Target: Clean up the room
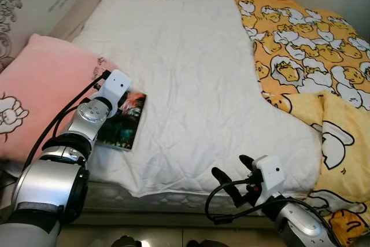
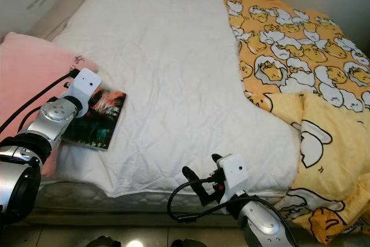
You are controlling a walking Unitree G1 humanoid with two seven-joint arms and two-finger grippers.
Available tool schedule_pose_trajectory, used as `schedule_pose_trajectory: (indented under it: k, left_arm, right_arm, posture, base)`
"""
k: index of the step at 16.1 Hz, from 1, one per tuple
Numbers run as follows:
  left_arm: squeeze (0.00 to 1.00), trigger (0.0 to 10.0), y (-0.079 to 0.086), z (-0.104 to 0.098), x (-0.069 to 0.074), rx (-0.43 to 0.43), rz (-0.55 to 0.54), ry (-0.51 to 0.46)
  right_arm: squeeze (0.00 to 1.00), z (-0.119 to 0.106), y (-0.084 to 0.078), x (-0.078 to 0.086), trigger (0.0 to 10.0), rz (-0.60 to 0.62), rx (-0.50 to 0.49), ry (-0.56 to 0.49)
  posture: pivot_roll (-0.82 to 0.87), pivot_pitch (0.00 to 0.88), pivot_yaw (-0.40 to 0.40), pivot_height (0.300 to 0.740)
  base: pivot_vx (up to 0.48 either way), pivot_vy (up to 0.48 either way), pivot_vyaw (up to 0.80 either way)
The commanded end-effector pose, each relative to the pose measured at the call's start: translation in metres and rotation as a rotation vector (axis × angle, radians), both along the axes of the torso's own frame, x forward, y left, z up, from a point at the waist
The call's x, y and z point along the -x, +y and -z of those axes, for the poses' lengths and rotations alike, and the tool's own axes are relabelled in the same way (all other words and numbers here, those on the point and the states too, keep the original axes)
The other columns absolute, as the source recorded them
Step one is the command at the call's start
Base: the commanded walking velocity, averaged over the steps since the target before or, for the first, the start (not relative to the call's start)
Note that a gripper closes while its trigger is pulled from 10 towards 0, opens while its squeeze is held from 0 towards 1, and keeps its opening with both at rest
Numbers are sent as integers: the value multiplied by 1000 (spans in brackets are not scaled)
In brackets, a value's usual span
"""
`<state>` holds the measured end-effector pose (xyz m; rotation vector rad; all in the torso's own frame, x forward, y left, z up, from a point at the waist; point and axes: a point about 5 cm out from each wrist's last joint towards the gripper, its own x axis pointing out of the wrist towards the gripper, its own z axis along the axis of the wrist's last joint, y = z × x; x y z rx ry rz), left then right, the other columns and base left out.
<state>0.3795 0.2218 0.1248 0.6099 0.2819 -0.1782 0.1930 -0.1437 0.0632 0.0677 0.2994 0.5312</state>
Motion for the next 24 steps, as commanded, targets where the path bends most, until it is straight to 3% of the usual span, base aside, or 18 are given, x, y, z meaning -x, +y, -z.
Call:
schedule_pose_trajectory:
  k: [1, 3, 4, 5, 7, 9, 12, 14, 15, 16, 17, 19, 20, 21, 24]
  left_arm:
    - [1000, 10000, 6, -7, -2, 64, -30, -12]
    - [976, 10000, 17, -5, 2, 111, -59, -7]
    - [976, 10000, 20, -3, 4, 95, -59, -5]
    - [0, 10000, 27, 0, 8, 90, -64, -24]
    - [0, 10000, 19, 7, 13, 135, -20, -44]
    - [0, 10000, -12, 24, 24, 237, 91, -131]
    - [0, 10000, -67, 22, 54, 613, 83, -283]
    - [0, 10000, -100, 19, 76, 706, 70, -312]
    - [0, 10000, -101, 21, 77, 700, 64, -310]
    - [114, 10000, -104, 27, 80, 700, 86, -314]
    - [1000, 10000, -104, 28, 82, 708, 77, -300]
    - [1000, 10000, -107, 35, 85, 654, 92, -219]
    - [1000, 10000, -106, 36, 86, 646, 89, -212]
    - [0, 10000, -97, 44, 89, 670, 26, -196]
    - [0, 10000, -93, 52, 91, 674, 1, -176]
  right_arm:
    - [0, -2, -3, -3, 10000, 12, 15, -4]
    - [0, -2, -3, -7, 10000, 19, 13, -9]
    - [0, -2, -3, -7, 10000, 20, 13, -11]
    - [0, -1, -2, -10, 10000, 19, 13, -16]
    - [0, -1, -1, -15, 10000, 33, 1, -29]
    - [0, -6, -4, -29, 10000, 143, -37, -85]
    - [0, -6, -31, -39, 10000, 424, -70, -129]
    - [0, 11, -36, -39, 10000, 448, -10, -94]
    - [0, 13, -36, -41, 10000, 454, -1, -92]
    - [0, 13, -32, -48, 10000, 445, -3, -100]
    - [0, 12, -30, -51, 10000, 444, -8, -109]
    - [0, 6, -20, -70, 10000, 414, -10, -154]
    - [0, 5, -19, -71, 10000, 408, -1, -166]
    - [0, 2, -17, -75, 10000, 414, -1, -193]
    - [0, 3, -14, -77, 10000, 349, 40, -204]
  posture:
    - [-107, 25, -131, 740]
    - [-99, 16, -127, 740]
    - [-99, 16, -127, 740]
    - [-87, 0, -118, 740]
    - [-61, 0, -109, 740]
    - [-6, 0, -89, 740]
    - [47, 0, -63, 740]
    - [74, 0, -57, 740]
    - [75, 0, -58, 740]
    - [79, 0, -57, 740]
    - [79, 0, -57, 740]
    - [76, 0, -45, 740]
    - [76, 0, -45, 740]
    - [69, 0, -42, 740]
    - [52, 0, -33, 740]
  base:
    - [0, 0, 0]
    - [0, 0, 0]
    - [0, 0, 0]
    - [0, 0, 0]
    - [0, 0, 0]
    - [0, 0, 0]
    - [0, 0, 0]
    - [0, 0, 0]
    - [0, 0, 0]
    - [0, 0, 0]
    - [0, 0, 0]
    - [0, 0, 0]
    - [0, 0, 0]
    - [0, -480, 0]
    - [0, -480, 0]
